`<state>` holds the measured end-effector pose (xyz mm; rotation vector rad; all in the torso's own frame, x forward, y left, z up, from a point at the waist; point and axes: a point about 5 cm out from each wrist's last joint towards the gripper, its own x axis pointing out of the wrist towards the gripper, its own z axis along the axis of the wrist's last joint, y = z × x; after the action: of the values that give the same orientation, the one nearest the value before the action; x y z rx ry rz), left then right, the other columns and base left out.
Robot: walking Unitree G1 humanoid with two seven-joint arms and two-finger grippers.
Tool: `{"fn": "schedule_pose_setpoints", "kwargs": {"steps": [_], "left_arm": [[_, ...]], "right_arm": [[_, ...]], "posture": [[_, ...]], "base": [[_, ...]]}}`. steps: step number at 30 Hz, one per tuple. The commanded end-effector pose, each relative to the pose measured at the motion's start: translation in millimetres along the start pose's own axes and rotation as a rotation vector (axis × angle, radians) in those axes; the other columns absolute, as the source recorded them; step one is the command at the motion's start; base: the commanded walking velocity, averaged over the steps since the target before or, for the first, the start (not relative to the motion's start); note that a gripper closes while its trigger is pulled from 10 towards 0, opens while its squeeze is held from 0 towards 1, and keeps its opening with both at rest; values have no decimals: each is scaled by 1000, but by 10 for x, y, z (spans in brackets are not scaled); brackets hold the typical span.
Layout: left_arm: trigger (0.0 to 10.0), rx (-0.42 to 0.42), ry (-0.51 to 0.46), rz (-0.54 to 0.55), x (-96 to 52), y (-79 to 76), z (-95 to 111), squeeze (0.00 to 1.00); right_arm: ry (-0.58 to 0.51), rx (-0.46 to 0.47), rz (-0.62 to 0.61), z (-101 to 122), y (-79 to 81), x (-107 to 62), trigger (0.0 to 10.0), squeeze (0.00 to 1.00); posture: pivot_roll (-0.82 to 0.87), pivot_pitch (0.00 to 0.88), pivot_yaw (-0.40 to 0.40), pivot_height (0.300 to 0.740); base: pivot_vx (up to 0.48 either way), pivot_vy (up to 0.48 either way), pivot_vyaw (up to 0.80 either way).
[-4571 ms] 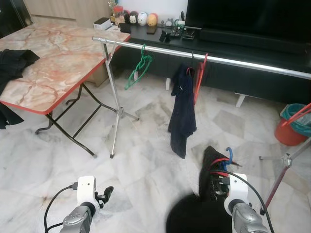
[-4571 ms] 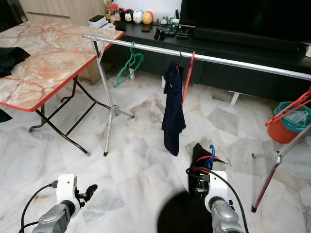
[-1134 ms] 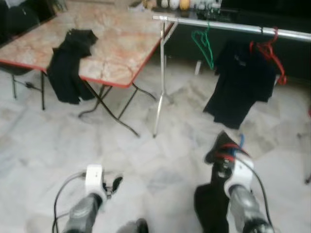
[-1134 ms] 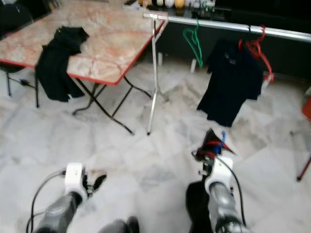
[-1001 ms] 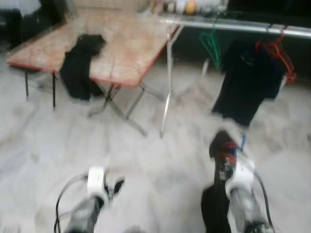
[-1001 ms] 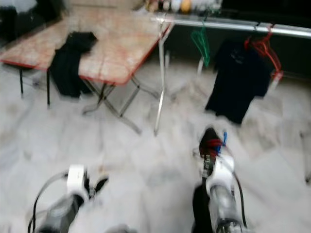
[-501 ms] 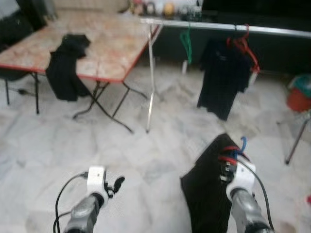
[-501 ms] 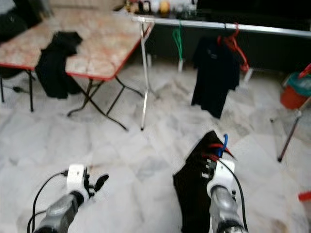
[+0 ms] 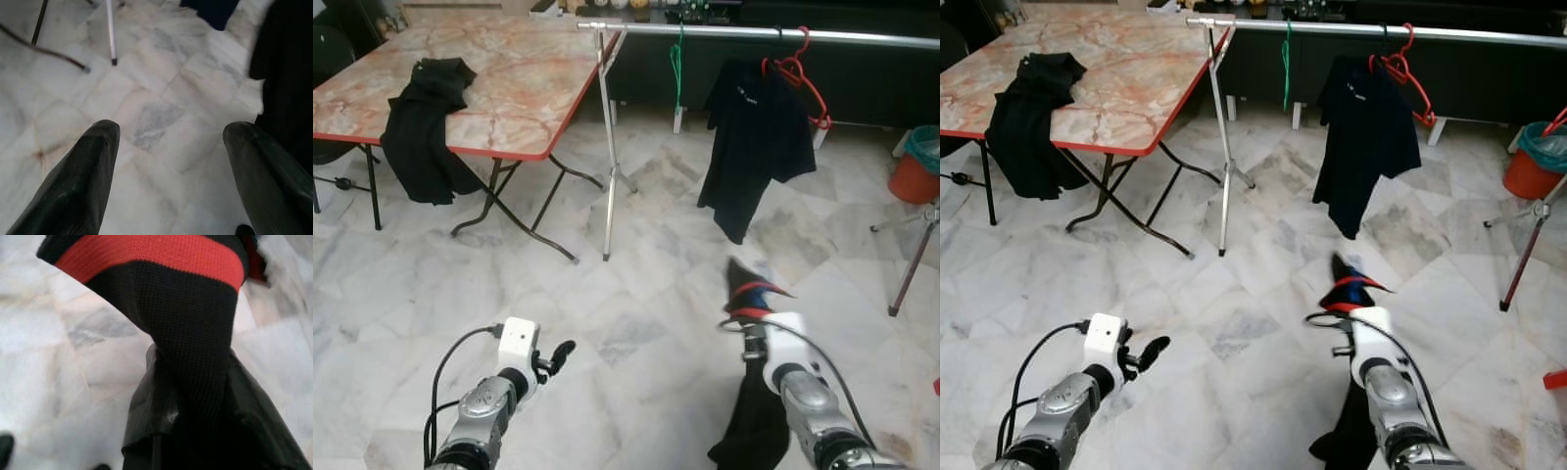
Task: Hang hanger
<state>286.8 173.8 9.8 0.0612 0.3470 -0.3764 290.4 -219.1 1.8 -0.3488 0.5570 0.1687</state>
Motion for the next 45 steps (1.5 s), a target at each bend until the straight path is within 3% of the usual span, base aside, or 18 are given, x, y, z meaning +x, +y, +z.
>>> {"fn": "schedule_pose_setpoints", "kwargs": {"steps": [1, 2, 5, 9, 11, 14, 16, 18, 25, 34, 36, 38, 39, 40, 41, 45], "left_arm": [[10000, 90, -1, -55, -15, 60, 75, 0], [10000, 90, -1, -55, -15, 60, 75, 0], [10000, 163, -26, -131, -6, 65, 193, 0], [10000, 286, -81, -304, -2, 3, 447, 0], [10000, 298, -87, -317, -1, -2, 479, 0], [10000, 395, -96, -397, 14, -56, 616, 0], [10000, 396, -107, -441, 16, -98, 680, 0], [10000, 397, -137, -546, -10, -232, 819, 0], [10000, 400, -191, -684, -49, -461, 1019, 0], [10000, 414, -105, -838, -166, -566, 999, 0], [10000, 431, -94, -836, -180, -557, 983, 1000], [10000, 441, -95, -830, -182, -557, 989, 1000], [10000, 445, -100, -817, -178, -558, 1002, 149], [10000, 446, -103, -811, -176, -558, 1010, 149], [10000, 447, -108, -802, -169, -556, 1021, 0], [10000, 438, -134, -755, -121, -541, 1082, 0]], "right_arm": [[-66, -59, 116, 199, -62, 16, 10000, 0], [-66, -59, 116, 199, -62, 16, 10000, 0], [-104, -152, 277, 331, -82, -2, 10000, 0], [-153, -288, 513, 495, -126, -79, 10000, 0], [-151, -296, 524, 508, -137, -82, 10000, 0], [-157, -312, 543, 596, -163, -77, 10000, 0], [-167, -317, 606, 640, -113, -83, 10000, 0], [-227, -367, 799, 744, 75, -141, 10000, 0], [-255, -395, 876, 789, 193, -152, 10000, 0], [-279, -407, 903, 848, 157, -199, 10000, 0], [-287, -414, 904, 863, 151, -204, 10000, 0], [-292, -417, 912, 871, 150, -211, 10000, 0], [-301, -422, 930, 884, 153, -227, 10000, 0], [-303, -424, 937, 889, 155, -232, 10000, 0], [-306, -426, 946, 893, 159, -239, 10000, 0], [-308, -436, 972, 905, 180, -257, 10000, 0]], "posture": [[51, 21, 22, 740], [51, 21, 22, 740], [48, 21, 24, 740], [45, 26, 21, 740], [45, 26, 21, 740], [59, 32, 17, 740], [59, 35, 15, 740], [57, 33, 10, 740], [61, 39, 0, 740], [53, 36, -4, 740], [53, 36, -4, 740], [51, 35, -4, 740], [53, 34, -4, 740], [53, 34, -4, 740], [52, 34, -4, 740], [53, 33, -4, 740]], "base": [[0, 0, 0], [0, 0, 0], [0, 0, 0], [0, 0, 0], [0, 0, 0], [0, 0, 0], [0, 0, 0], [0, 0, 0], [0, 0, 0], [0, 0, 0], [0, 0, 0], [0, 0, 0], [0, 0, 0], [0, 0, 0], [0, 0, 0], [0, 0, 0]]}}
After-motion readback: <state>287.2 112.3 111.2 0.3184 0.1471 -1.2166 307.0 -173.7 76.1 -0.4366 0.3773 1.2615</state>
